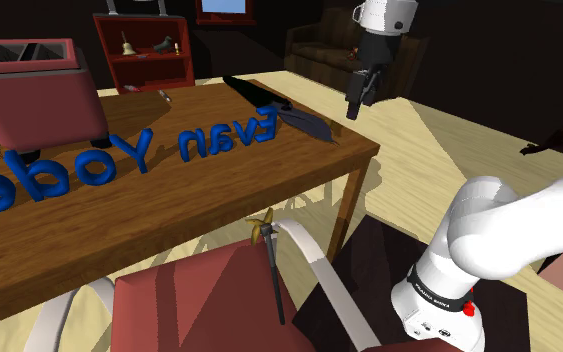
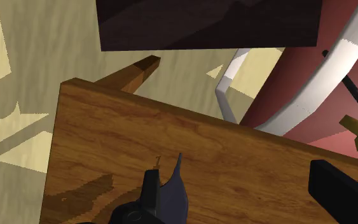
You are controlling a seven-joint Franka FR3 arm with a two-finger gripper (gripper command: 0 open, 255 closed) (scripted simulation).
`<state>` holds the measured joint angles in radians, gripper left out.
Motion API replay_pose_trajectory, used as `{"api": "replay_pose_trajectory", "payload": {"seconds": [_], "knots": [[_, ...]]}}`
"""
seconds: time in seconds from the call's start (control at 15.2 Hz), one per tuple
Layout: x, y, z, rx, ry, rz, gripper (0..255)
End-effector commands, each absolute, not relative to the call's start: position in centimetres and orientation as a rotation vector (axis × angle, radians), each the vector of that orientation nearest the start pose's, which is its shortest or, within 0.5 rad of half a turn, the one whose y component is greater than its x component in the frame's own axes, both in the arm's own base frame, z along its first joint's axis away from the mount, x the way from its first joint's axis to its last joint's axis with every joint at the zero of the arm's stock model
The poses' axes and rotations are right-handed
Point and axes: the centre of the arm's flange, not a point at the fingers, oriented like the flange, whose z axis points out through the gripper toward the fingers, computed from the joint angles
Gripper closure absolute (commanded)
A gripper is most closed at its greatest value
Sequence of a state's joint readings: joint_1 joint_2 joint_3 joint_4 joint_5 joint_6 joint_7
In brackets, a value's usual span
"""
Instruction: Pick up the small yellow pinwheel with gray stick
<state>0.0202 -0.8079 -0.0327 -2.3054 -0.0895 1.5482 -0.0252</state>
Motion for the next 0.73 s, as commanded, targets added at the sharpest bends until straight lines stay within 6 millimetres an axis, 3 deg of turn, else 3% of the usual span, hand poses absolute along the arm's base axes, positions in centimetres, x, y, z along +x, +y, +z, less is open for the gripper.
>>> {"api": "replay_pose_trajectory", "payload": {"seconds": [0.0, 0.66], "knots": [[29.9, -1.7, 61.9, -3.207, -0.029, -0.079, 0], [34.3, 7.5, 54.0, -3.124, 0.207, 0.180, 0]]}}
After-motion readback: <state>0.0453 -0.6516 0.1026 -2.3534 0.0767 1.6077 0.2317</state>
